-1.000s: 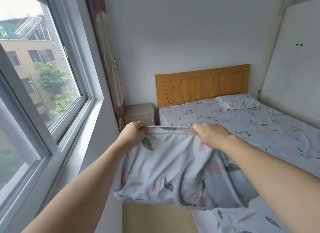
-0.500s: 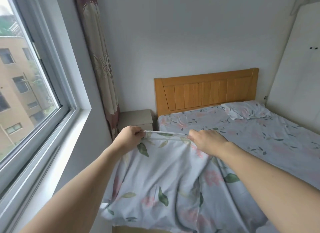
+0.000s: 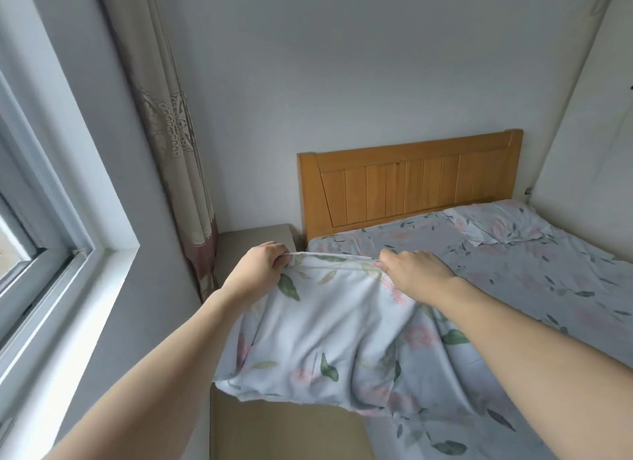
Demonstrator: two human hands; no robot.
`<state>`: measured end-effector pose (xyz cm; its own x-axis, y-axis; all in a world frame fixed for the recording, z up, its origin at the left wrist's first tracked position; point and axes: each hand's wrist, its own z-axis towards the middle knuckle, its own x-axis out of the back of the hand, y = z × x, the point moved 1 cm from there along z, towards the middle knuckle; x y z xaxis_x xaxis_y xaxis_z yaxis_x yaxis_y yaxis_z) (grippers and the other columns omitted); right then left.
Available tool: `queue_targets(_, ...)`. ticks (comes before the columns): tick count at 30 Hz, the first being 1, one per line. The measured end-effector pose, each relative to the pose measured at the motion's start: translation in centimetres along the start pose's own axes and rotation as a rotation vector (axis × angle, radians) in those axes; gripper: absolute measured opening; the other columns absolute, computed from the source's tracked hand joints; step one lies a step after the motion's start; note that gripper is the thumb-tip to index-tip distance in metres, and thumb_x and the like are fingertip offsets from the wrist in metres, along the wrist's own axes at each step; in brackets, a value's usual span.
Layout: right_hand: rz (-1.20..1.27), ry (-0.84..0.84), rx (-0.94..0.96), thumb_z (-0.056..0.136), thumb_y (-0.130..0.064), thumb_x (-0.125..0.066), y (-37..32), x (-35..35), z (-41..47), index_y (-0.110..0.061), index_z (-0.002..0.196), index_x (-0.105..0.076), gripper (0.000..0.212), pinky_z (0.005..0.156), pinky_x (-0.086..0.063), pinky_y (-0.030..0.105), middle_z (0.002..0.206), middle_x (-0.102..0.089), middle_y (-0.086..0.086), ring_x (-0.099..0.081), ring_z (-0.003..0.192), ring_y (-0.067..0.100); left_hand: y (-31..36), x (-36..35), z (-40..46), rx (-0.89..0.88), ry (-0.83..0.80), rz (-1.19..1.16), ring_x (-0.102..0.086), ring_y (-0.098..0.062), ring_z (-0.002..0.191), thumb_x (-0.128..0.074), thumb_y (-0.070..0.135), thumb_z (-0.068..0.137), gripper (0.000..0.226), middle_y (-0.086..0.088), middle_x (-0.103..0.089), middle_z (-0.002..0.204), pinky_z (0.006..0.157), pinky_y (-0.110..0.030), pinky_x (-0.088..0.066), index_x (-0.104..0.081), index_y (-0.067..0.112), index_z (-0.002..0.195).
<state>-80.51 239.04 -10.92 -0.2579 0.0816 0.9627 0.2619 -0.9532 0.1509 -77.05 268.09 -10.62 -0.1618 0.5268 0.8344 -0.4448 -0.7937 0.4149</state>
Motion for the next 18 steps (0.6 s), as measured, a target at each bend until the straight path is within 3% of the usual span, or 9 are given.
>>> queue_targets(5,0.021,0.027,-0.076,0.1,-0.044,-0.028,0.7,-1.5,10.2,-0.012,0.095,-0.046,0.037,0.057,-0.033,0.034,0.085,-0.068,0.014,-0.063,0.076,0.037,-6.6,-0.5,11.0,-0.005,0.014,0.045,-0.052,-0.023,0.079,-0.048,0.023,0.098,0.024,0.002,-0.053,0.08,0.067,-0.033,-0.038,-0.056,0.014,0.077)
queue_targets(11,0.096,-0.006,-0.116,0.095,-0.057,-0.03,3.6,-5.8,19.0,-0.019,0.084,-0.038,0.041,0.056,-0.034,0.032,0.078,-0.065,0.011,-0.062,0.074,0.034,-11.1,-5.8,20.2,0.084,0.149,0.052,-0.056,-0.024,0.086,-0.043,0.03,0.099,0.025,0.005,-0.05,0.082,0.059,-0.031,-0.036,-0.059,0.016,0.085)
queue_targets(15,0.162,-0.068,-0.135,0.091,-0.063,-0.031,7.1,-9.3,24.8,-0.022,0.077,-0.033,0.044,0.052,-0.031,0.032,0.058,-0.04,-0.007,-0.05,0.062,0.028,-14.2,-9.2,26.0,-0.045,0.158,0.101,-0.057,-0.025,0.083,-0.04,0.029,0.1,0.023,0.001,-0.052,0.086,0.058,-0.03,-0.036,-0.053,0.015,0.086)
queue_targets(18,0.19,-0.065,-0.136,0.089,-0.066,-0.032,10.2,-11.4,29.6,-0.023,0.075,-0.032,0.045,0.045,-0.025,0.031,0.056,-0.036,-0.009,-0.043,0.058,0.023,-16.1,-11.2,30.7,-0.104,0.147,0.134,-0.058,-0.029,0.077,-0.038,0.025,0.101,0.021,-0.001,-0.05,0.086,0.056,-0.031,-0.037,-0.049,0.014,0.087)
